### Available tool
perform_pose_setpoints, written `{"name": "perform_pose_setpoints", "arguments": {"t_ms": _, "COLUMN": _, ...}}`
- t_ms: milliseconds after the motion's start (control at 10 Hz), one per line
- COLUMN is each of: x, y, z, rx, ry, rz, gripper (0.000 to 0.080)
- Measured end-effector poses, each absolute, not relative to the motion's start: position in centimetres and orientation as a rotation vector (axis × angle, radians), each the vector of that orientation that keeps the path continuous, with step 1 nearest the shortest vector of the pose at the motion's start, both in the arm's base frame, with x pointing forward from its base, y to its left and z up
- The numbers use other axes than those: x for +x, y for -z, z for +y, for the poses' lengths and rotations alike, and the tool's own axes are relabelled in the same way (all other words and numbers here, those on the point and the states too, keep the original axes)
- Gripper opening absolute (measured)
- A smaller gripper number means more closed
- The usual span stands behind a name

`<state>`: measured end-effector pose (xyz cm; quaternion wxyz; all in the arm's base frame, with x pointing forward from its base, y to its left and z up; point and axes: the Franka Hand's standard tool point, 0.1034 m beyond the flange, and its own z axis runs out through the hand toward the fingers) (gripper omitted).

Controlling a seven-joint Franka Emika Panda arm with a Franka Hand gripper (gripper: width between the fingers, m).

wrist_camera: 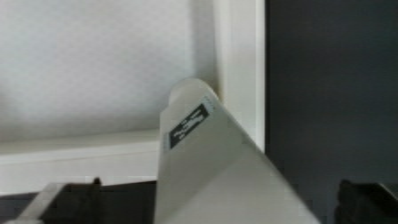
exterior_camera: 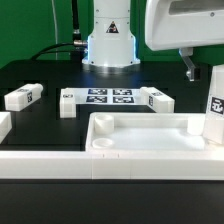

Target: Assemble desk

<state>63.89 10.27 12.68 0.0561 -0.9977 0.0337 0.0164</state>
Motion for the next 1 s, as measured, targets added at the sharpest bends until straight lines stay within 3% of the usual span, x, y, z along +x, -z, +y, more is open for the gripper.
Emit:
{"name": "perform_pose_setpoints", "arguments": {"t_ms": 300, "x": 64.10, "y": -12.72, "z": 10.88, "rx": -3.066, "ry": 0.002, "rz": -0.481, "gripper": 0.0649}}
{"name": "perform_pose_setpoints", "arguments": {"t_ms": 800, "x": 64.12, "y": -12.58, "z": 10.67, "rx": -2.945, "ry": 0.010, "rz": -0.987, "gripper": 0.0649}}
{"name": "perform_pose_setpoints", "arguments": {"t_ms": 1000, "x": 64.11, "y": -12.56, "z": 10.68, "rx": -2.945, "ry": 0.010, "rz": -0.985, "gripper": 0.0411}}
